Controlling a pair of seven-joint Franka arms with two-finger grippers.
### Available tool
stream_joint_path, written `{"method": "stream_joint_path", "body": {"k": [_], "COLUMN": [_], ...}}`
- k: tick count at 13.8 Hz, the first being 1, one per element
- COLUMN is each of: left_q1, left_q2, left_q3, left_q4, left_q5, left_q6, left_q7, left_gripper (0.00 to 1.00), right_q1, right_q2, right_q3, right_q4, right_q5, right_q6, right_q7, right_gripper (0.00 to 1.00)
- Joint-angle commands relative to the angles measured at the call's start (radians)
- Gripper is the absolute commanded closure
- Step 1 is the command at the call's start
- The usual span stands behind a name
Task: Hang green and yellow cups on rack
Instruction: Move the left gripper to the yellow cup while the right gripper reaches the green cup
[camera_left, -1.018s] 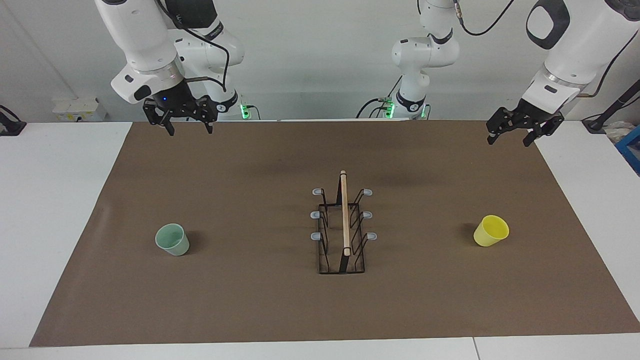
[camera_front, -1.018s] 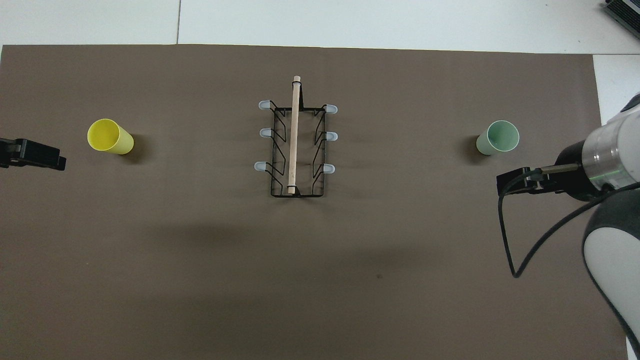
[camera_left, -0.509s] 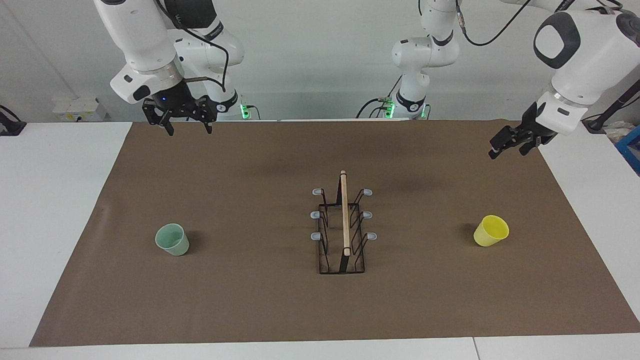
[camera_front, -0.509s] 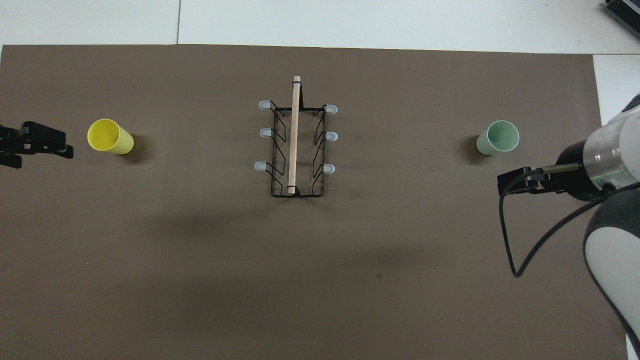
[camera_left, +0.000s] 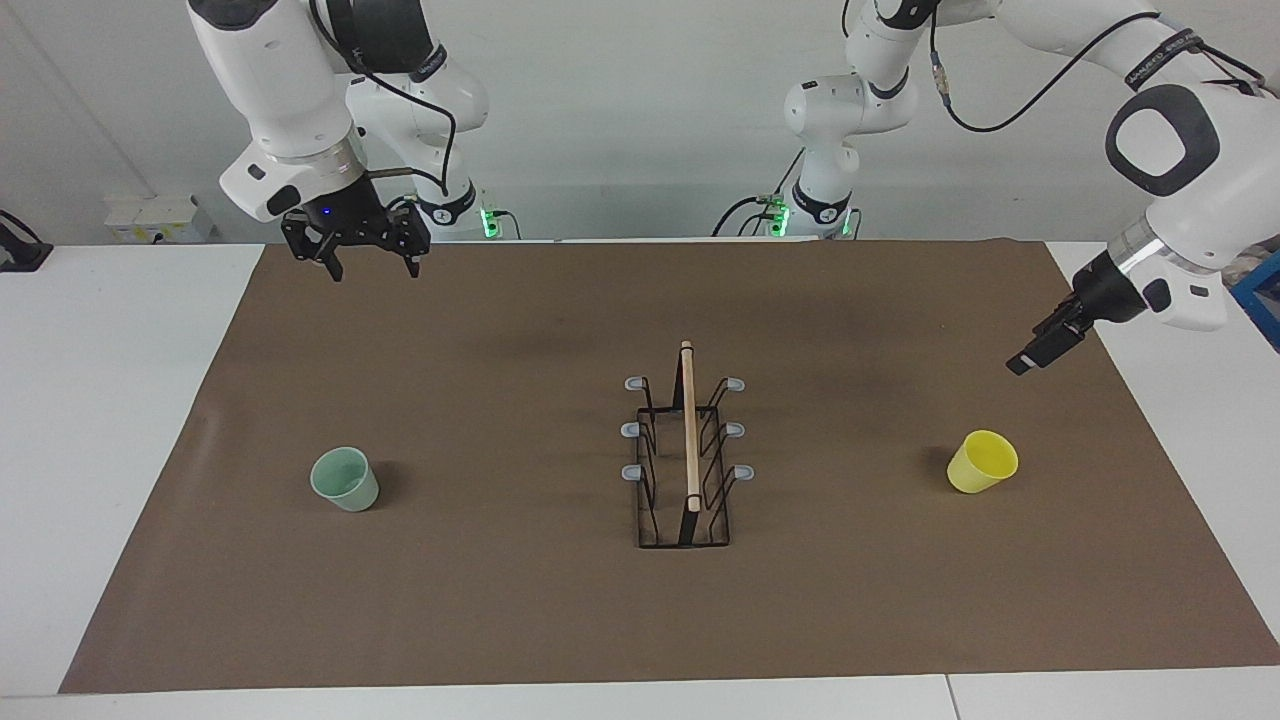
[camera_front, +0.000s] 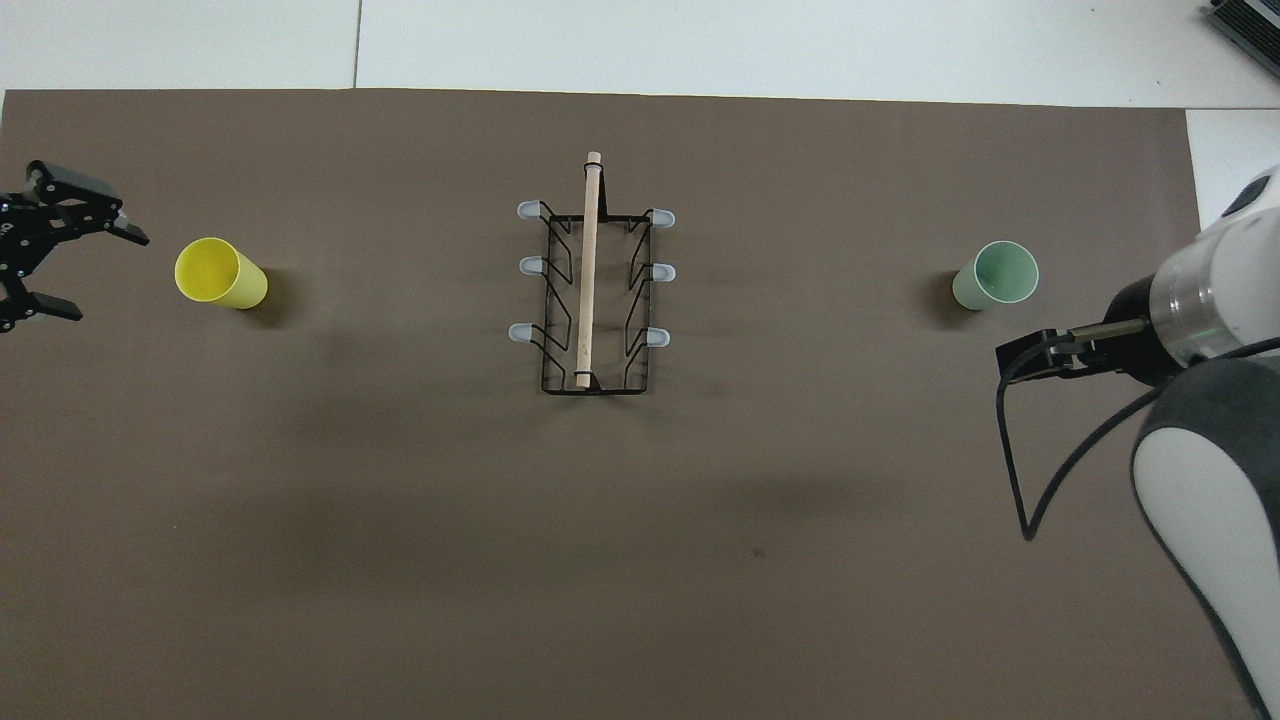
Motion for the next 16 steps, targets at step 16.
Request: {"method": "stream_joint_path", "body": {"k": [16], "left_q1": [0.121], "left_q2": [0.483], "left_q3": [0.087], "left_q4": [0.249], "left_q5": [-0.169], "left_q6": [0.236], "left_q7": [-0.446], "left_gripper": [0.0], "right_q1": [0.142], "right_q2": [0.135], "right_q3": [0.009], "right_q4": [-0.178], "right_q5": [-0.711], "right_q6": [0.254], "right_q7": [-1.084], "right_gripper": [0.0]}}
